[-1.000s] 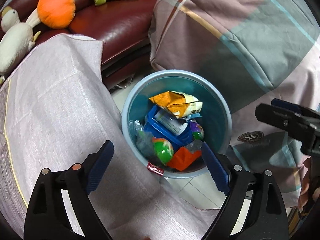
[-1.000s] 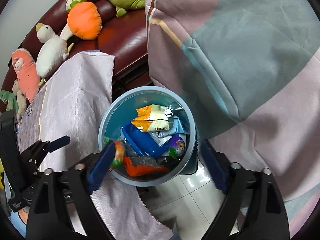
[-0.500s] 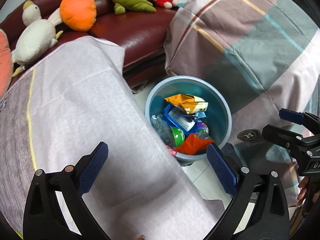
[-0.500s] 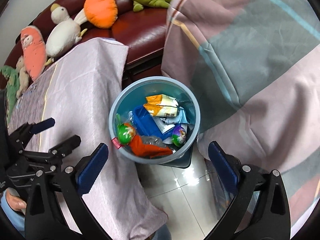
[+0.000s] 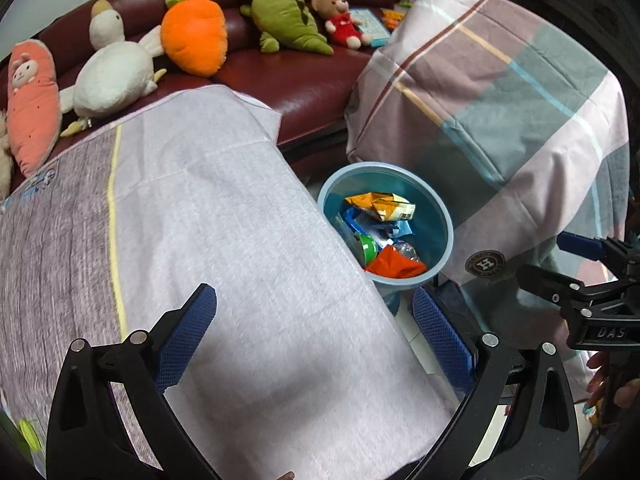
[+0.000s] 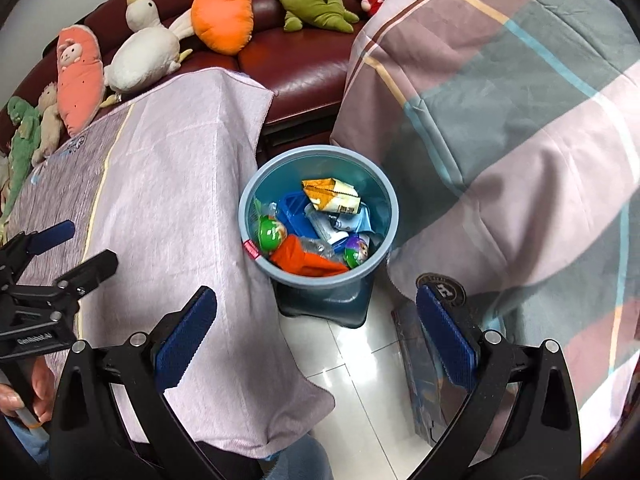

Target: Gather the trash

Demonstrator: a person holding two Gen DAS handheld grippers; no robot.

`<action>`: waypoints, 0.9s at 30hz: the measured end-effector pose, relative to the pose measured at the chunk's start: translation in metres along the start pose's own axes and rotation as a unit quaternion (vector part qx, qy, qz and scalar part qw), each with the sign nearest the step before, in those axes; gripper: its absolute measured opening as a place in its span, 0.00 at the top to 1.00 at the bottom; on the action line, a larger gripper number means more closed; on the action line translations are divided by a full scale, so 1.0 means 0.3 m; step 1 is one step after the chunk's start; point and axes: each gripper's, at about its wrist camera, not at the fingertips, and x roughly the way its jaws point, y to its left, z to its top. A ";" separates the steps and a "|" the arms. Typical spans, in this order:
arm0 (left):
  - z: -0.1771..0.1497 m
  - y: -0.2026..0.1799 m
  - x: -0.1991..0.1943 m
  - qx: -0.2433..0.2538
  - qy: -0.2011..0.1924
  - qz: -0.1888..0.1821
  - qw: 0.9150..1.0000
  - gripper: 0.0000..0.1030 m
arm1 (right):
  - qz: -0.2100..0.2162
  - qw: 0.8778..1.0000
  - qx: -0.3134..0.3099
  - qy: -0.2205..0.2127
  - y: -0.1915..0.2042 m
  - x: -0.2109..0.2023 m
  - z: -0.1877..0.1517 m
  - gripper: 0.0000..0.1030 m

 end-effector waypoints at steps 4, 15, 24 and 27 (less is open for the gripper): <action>-0.029 0.021 -0.042 -0.005 -0.009 0.003 1.000 0.04 | -0.003 1.000 -0.003 -0.005 0.021 -0.032 -0.028 0.07; -0.062 0.068 -0.083 -0.023 -0.020 0.018 0.999 0.04 | -0.009 1.000 -0.017 -0.017 0.071 -0.068 -0.042 0.07; -0.069 0.099 -0.056 -0.042 -0.008 0.020 0.999 0.04 | -0.004 1.000 -0.019 -0.015 0.083 -0.062 -0.036 0.07; -0.077 0.098 -0.051 -0.039 -0.011 0.026 0.999 0.04 | -0.003 1.000 -0.016 -0.016 0.081 -0.057 -0.036 0.07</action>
